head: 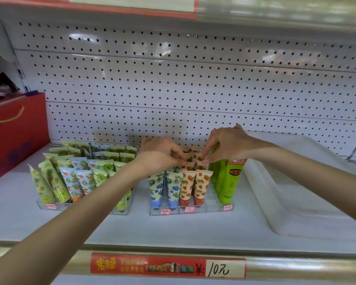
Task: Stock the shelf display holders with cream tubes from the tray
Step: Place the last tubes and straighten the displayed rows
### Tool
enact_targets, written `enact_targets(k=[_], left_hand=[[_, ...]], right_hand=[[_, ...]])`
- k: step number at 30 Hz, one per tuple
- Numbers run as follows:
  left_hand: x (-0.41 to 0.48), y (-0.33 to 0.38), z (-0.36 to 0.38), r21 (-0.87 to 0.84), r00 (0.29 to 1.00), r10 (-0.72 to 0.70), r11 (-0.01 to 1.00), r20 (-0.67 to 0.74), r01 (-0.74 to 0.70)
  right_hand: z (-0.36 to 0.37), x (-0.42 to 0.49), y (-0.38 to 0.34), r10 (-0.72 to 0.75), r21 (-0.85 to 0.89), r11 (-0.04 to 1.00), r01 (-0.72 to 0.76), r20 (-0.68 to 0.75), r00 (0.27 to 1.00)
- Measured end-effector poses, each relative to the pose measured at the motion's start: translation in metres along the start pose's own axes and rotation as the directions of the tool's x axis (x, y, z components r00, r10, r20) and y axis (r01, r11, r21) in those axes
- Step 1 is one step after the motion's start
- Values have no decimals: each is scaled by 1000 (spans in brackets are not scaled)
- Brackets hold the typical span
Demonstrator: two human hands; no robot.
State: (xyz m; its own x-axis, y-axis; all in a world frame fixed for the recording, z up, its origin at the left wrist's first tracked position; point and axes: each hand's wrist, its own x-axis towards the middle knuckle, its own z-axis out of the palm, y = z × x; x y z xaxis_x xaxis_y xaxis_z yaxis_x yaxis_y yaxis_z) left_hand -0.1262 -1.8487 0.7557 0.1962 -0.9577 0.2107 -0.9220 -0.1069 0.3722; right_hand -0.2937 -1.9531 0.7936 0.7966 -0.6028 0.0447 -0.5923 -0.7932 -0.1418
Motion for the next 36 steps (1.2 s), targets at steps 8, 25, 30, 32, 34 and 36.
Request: enact_targets(k=[8,25,30,32,34,36], left_hand=[[1,0,4,-55,999,-33,998,15,34],[1,4,7,-107,998,-63,992,3,63],[1,3,7,-121,997,-73,990,1,72],[1,2,7,-124,997,-74,990,0,73],[1,2,6,-129,997,-76,989,0,75],[1,2,6,-134,997,-79,988,1,79]], right_hand=[[5,0,-3,-30,22,999,30,-22,999],[10,3,1,-3,-22,1000,3,-15,1000],[10,4,0,-14,-24,1000,14,-5,1000],[10,4,0,-10,-21,1000,10,-12,1000],[10,5,-1,-9,-25,1000,8,-19,1000],[11,5,-1,-7,-27,1000,6,-23,1000]])
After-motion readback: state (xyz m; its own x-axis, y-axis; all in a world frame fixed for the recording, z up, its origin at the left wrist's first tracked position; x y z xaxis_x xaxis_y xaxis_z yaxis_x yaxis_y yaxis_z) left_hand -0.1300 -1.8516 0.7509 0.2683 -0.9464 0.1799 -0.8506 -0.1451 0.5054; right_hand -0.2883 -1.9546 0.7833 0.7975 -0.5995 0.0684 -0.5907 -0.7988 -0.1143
